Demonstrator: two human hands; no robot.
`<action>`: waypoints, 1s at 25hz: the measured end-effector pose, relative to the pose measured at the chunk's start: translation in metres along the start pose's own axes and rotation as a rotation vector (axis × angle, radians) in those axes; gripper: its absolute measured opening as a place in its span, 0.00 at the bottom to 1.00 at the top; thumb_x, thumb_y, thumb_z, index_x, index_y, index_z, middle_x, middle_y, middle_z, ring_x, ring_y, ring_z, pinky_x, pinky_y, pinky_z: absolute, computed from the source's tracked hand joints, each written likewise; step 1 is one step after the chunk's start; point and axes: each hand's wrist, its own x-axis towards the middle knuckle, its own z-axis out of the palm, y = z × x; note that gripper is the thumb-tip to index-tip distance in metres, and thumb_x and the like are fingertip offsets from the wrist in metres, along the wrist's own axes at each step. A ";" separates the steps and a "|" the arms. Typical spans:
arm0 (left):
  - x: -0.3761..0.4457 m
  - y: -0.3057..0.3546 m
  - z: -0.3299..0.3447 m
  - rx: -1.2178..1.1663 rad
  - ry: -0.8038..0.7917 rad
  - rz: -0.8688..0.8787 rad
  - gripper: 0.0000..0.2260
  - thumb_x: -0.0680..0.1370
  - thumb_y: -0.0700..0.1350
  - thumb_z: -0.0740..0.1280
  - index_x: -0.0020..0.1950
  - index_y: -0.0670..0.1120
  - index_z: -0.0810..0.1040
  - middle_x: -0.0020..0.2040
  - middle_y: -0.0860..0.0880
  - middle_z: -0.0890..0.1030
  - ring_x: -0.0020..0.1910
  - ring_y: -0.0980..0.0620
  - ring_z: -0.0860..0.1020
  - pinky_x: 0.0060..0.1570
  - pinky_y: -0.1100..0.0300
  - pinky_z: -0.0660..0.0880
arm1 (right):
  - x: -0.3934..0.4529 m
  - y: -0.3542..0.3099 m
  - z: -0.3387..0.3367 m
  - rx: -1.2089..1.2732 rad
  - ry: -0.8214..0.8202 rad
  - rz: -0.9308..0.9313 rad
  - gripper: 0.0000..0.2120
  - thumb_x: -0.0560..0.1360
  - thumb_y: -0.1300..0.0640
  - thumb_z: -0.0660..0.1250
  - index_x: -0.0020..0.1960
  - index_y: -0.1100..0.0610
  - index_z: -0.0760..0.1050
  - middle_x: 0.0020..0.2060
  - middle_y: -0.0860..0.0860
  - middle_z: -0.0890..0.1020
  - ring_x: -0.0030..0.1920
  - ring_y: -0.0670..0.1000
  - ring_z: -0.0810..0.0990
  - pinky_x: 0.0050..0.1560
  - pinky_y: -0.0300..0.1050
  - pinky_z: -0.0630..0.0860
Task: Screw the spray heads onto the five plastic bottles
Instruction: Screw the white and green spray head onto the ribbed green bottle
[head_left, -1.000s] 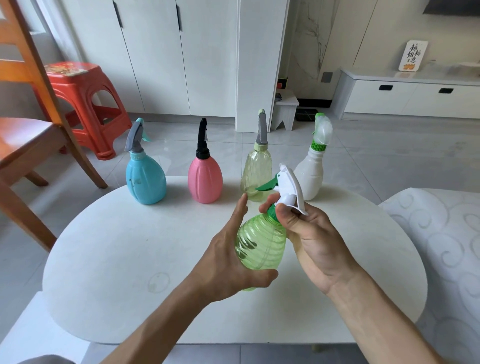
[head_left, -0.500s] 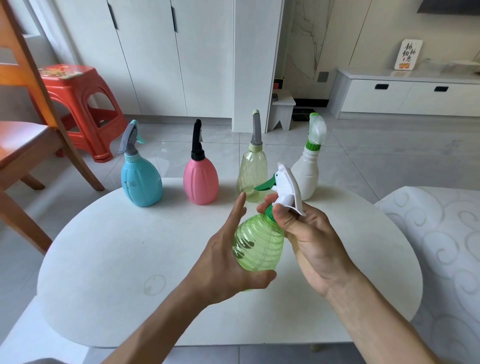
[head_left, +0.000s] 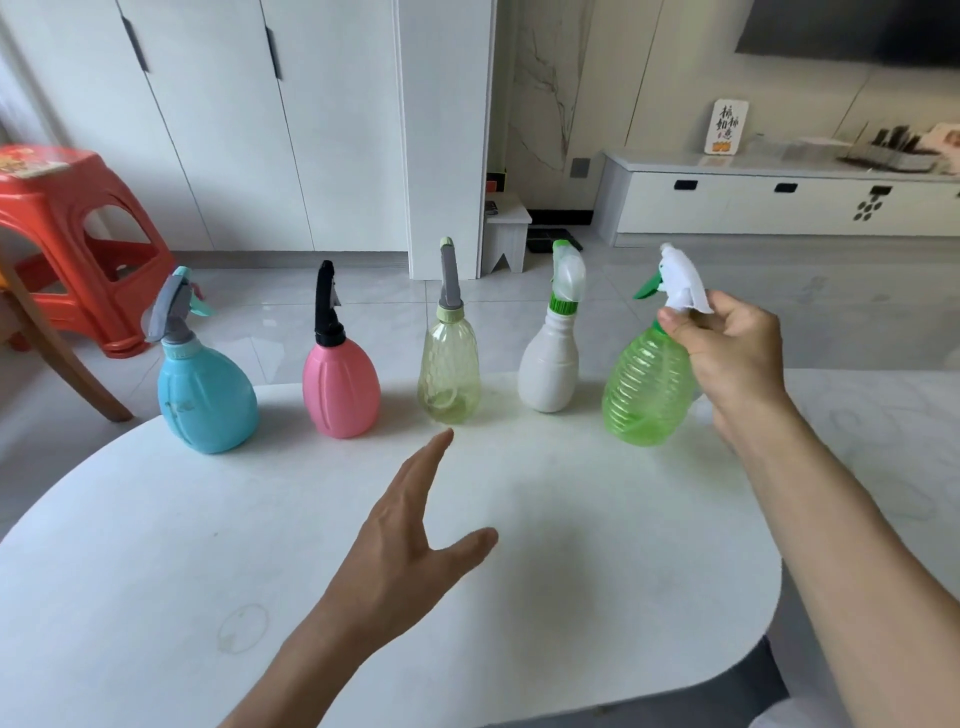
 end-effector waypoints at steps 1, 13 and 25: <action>-0.001 0.001 0.001 0.015 0.000 0.015 0.38 0.69 0.64 0.70 0.74 0.71 0.53 0.71 0.73 0.62 0.71 0.67 0.63 0.69 0.55 0.67 | 0.014 0.007 -0.001 -0.033 0.055 -0.018 0.03 0.71 0.58 0.73 0.40 0.51 0.80 0.37 0.53 0.81 0.38 0.49 0.75 0.43 0.45 0.72; -0.001 0.002 0.006 0.199 0.004 0.109 0.34 0.73 0.52 0.75 0.73 0.65 0.61 0.73 0.67 0.62 0.71 0.71 0.61 0.64 0.77 0.59 | 0.077 0.077 0.028 -0.351 0.079 -0.070 0.03 0.71 0.56 0.70 0.43 0.52 0.77 0.29 0.43 0.74 0.29 0.44 0.70 0.29 0.40 0.65; 0.001 0.003 0.005 0.286 -0.052 0.121 0.34 0.74 0.53 0.72 0.72 0.67 0.56 0.73 0.67 0.60 0.72 0.70 0.59 0.60 0.83 0.52 | 0.082 0.098 0.014 -0.343 -0.012 -0.009 0.19 0.70 0.62 0.74 0.58 0.53 0.75 0.48 0.51 0.82 0.45 0.53 0.79 0.48 0.48 0.74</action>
